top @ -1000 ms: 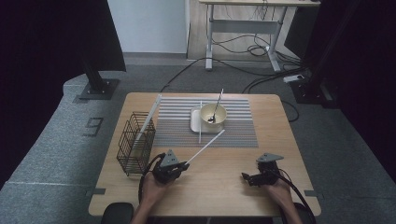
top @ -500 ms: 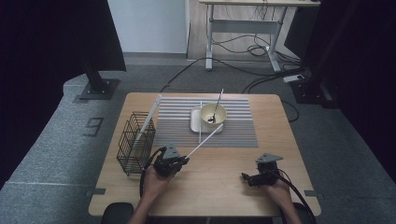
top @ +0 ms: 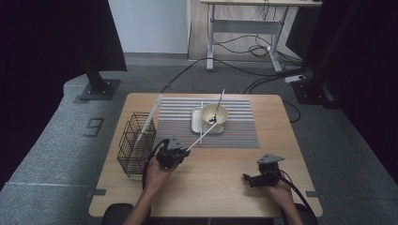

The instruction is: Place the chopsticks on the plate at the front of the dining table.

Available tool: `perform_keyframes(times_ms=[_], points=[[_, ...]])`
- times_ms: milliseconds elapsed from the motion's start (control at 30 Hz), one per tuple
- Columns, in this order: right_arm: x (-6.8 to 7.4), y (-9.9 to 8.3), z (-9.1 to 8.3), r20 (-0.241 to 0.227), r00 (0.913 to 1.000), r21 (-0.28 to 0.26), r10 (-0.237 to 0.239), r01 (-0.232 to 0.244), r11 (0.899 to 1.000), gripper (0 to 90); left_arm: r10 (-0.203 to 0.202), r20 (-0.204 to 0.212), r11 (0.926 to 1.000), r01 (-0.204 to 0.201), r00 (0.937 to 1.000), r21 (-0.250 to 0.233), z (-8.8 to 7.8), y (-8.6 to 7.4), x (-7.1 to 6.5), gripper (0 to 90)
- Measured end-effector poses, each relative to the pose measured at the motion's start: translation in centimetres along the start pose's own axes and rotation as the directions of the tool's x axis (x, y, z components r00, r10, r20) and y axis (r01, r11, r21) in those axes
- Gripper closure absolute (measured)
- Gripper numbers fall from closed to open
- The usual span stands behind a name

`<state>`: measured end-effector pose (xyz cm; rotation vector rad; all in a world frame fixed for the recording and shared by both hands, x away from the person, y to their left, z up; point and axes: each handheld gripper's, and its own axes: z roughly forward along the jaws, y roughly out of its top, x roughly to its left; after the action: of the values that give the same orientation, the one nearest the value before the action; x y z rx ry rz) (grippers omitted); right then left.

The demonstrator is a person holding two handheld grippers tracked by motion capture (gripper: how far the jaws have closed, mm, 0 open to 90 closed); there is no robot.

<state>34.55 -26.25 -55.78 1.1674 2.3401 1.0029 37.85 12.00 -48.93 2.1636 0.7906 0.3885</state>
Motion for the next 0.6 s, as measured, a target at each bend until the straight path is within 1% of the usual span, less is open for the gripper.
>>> perform_keyframes(times_ms=[200, 367, 433, 600], points=[[0.0, 0.0, 0.0, -0.001, 1.0, 0.001, -0.001, 0.001, 1.0, 1.2, -0.028, -0.003, 0.9996, 0.028, 0.9996, -0.001, 0.3, 0.7, 0.7, 85.4], [0.0, 0.0, 0.0, -0.001, 1.0, 0.001, 0.0, 0.0, 1.0, 1.2, -0.039, -0.007, 0.9993, 0.039, 0.9992, -0.001, 0.6, 1.2, 1.1, 85.4], [0.0, 0.0, 0.0, -0.001, 1.0, 0.001, 0.0, 0.0, 1.0, 1.2, -0.04, -0.016, 0.9992, 0.041, 0.9991, 0.007, 0.9, 1.6, 1.4, 85.4], [0.0, 0.0, 0.0, -0.001, 1.0, 0.001, -0.001, 0.001, 1.0, 1.2, -0.058, -0.021, 0.9982, 0.059, 0.9981, 0.012, 1.4, 2.1, 2.2, 85.4]])
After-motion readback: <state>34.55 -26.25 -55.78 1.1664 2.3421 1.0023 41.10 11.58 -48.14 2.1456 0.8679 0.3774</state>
